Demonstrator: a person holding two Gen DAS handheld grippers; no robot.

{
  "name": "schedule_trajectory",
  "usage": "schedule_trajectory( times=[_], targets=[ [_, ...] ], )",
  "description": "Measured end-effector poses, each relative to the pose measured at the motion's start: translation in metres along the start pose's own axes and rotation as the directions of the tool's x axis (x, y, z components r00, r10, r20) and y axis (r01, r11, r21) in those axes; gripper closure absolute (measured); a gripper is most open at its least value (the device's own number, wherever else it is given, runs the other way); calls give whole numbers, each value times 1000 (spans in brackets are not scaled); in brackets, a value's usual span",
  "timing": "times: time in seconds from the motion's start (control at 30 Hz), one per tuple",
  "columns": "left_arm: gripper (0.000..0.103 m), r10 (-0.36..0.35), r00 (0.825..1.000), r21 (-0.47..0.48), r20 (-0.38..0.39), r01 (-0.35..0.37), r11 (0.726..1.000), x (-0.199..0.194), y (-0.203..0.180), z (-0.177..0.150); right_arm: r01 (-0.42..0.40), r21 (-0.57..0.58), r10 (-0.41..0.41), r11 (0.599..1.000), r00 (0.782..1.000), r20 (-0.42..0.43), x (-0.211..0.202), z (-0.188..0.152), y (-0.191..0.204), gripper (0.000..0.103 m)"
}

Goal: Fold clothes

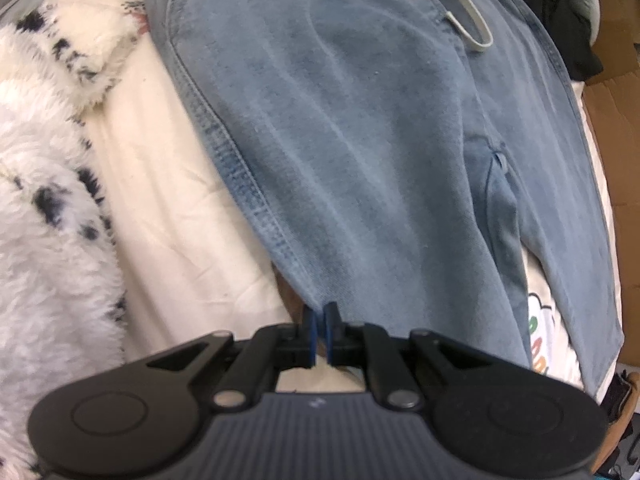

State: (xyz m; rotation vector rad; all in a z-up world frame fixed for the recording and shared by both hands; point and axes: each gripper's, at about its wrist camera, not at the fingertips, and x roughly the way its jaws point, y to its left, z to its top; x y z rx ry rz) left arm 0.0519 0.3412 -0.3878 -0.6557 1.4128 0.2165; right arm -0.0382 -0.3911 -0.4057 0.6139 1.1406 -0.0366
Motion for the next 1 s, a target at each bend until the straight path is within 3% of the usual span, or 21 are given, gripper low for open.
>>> schedule_trajectory(
  times=[0.1,0.2,0.37,0.67,1.0],
  targets=[
    [98,8,1000,34,-11,-8,999,0,-2,1,-6,-7,6,1000,1000,-2,8,-3,8,56],
    [98,16,999,88,-28,-14,996,-1,-4,3,-12,-13,12,1000,1000,-8,13,-6,11,57],
    [98,28,999,107,-30,-25,994,0,-5,2,-131,-37,131,991,991,14,3,-9,24,58],
    [98,33,999,106,-33,-29,994,0,1,-1,-323,-49,326,945,943,66,2,3,40,58],
    [97,49,998,104,-39,-44,994,6,8,-3,-381,-61,382,923,924,2,40,19,64,58]
  ],
)
